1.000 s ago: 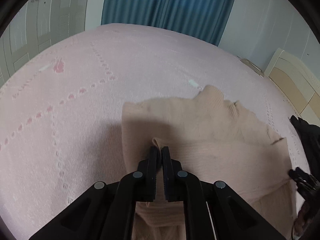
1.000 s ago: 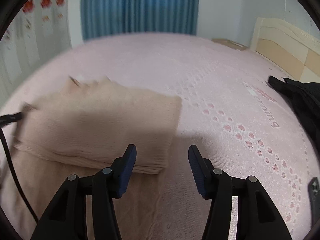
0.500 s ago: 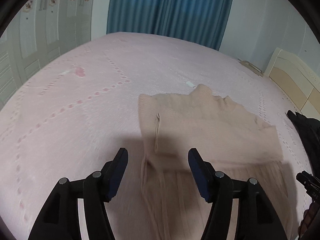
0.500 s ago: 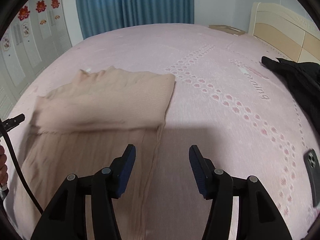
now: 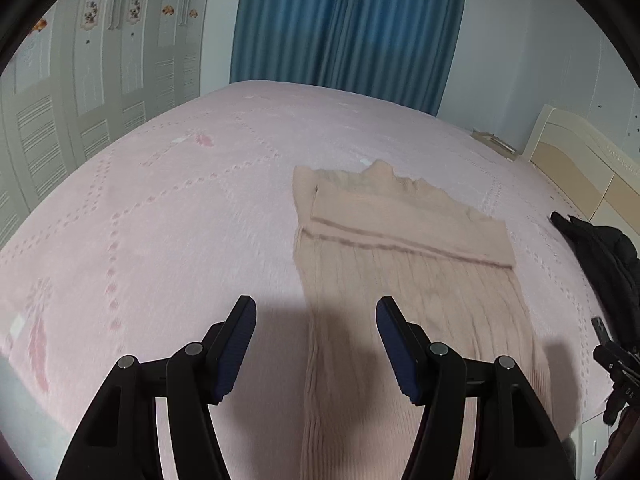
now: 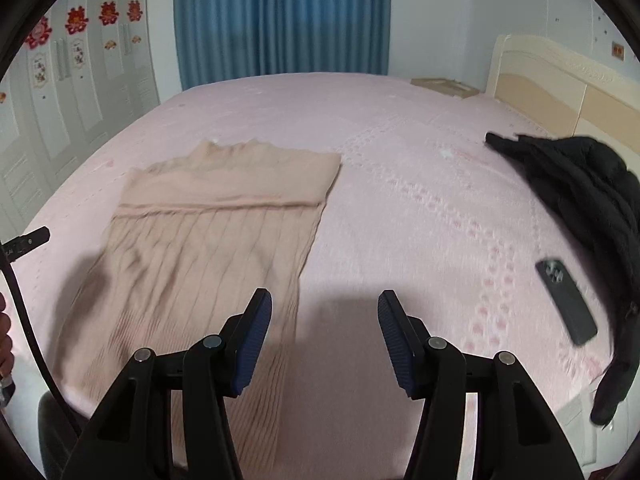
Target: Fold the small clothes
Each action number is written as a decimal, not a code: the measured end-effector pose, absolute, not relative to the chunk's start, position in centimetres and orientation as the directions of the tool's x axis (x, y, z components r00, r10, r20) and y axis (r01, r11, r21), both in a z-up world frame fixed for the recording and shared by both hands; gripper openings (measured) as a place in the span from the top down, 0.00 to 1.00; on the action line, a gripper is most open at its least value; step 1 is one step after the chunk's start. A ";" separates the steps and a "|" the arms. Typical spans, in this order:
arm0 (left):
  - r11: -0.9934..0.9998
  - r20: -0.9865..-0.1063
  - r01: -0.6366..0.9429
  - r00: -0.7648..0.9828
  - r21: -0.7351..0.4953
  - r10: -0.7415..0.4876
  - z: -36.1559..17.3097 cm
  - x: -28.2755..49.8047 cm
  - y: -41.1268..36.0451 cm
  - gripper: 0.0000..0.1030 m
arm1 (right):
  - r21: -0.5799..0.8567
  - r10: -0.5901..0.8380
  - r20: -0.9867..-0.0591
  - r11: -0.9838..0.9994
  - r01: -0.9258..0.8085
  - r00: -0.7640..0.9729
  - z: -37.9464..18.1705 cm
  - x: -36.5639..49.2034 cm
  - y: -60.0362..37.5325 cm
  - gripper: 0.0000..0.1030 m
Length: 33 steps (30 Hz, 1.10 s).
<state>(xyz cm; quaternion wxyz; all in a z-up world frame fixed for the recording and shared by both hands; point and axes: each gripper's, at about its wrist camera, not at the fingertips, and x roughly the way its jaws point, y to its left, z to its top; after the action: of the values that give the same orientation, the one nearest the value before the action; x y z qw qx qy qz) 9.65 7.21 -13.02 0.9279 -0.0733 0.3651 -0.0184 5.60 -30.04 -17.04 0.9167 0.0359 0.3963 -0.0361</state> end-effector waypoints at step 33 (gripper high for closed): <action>0.966 -0.755 0.015 0.620 -0.260 -0.213 -20.4 4.4 9.7 0.94 | 0.269 0.161 -0.763 0.960 0.081 0.625 -24.7 2.3 -30.0 0.96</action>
<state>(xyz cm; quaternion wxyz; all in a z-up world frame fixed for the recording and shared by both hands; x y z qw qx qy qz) 4.44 9.74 -20.40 0.8928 -0.1147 0.4310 -0.0638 2.32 -29.96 -24.66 0.8905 0.1403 0.4322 0.0224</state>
